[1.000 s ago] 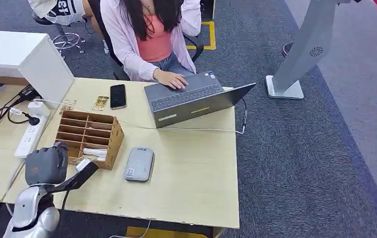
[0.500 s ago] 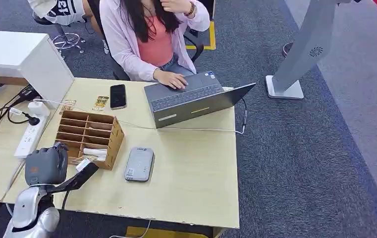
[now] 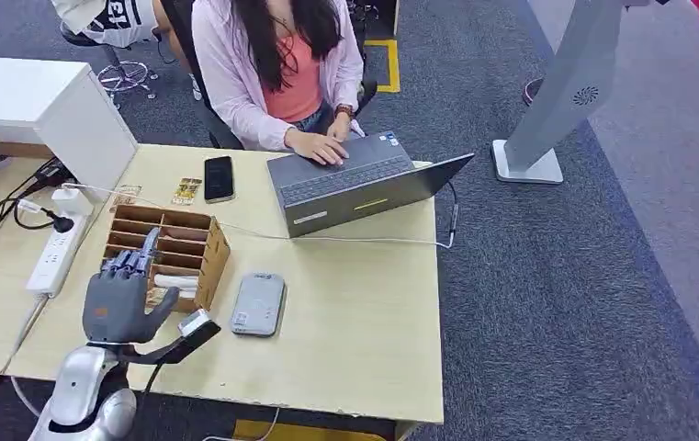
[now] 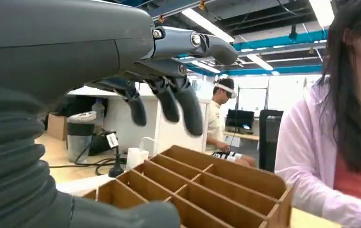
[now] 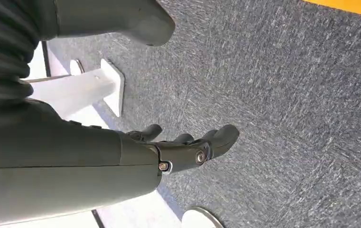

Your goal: Pass the card to the sensor for recognition and then transmit it.

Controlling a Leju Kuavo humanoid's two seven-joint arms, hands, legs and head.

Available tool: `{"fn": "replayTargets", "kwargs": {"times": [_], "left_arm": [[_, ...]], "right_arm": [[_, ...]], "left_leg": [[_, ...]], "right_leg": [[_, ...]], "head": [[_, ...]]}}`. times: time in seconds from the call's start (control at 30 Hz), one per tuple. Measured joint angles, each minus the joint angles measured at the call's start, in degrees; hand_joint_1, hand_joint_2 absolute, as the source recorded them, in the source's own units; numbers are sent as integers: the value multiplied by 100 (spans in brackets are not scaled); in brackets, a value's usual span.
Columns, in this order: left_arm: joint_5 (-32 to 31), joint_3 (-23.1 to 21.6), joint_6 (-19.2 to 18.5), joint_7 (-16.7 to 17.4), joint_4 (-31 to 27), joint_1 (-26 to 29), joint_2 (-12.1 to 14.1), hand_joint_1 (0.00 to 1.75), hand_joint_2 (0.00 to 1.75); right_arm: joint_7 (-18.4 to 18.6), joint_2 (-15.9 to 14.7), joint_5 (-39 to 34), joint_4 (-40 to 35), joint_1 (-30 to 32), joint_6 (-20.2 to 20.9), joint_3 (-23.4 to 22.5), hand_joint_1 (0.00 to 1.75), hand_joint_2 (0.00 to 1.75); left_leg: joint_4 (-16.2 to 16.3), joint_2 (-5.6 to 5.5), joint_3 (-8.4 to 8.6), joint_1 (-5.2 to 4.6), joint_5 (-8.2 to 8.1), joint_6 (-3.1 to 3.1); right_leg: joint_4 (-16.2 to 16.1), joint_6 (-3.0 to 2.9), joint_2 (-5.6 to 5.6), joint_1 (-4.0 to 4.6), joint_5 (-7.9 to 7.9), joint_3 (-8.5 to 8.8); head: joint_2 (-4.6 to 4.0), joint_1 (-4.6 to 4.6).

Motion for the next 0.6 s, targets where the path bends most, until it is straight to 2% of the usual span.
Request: {"fn": "replayTargets", "kwargs": {"times": [0.17,0.23,0.3,0.37,0.43,0.5,0.6], "left_arm": [[-41,-20,422,-90,-127,16,-28,0,175],[-42,-20,364,-72,-140,17,-39,0,175],[-44,-20,-86,136,-136,10,-44,0,175],[-42,-20,-823,438,-47,-18,-22,0,175],[-35,-28,-1342,645,136,-88,18,0,175],[-24,-37,-1525,719,290,-111,63,0,175],[-15,-48,-1602,732,419,-150,101,0,175]], "right_arm": [[-2,15,17,-2,-3,-7,-2,0,175],[-2,20,17,0,-7,-7,-2,0,175],[-2,26,4,0,-10,-7,-4,0,175],[-15,26,0,0,-13,-4,-7,0,175],[-31,26,2,-2,-13,0,-7,0,175],[-44,26,4,-2,-12,2,-7,0,175],[-46,26,7,-2,-13,13,-9,0,175]], "left_leg": [[0,0,0,1,0,0],[-1,0,0,0,0,0],[0,1,0,0,0,0],[0,1,0,0,0,0],[0,1,0,0,0,0],[0,5,2,0,0,0],[0,3,1,1,1,0]], "right_leg": [[0,0,0,1,0,0],[0,0,0,0,0,0],[0,0,0,0,0,0],[0,0,1,0,0,-1],[0,0,1,0,0,-1],[0,0,3,0,1,-1],[0,0,2,0,1,-1]], "head": [[0,0],[0,0],[0,2],[0,0],[0,0],[0,-2],[0,0]]}}
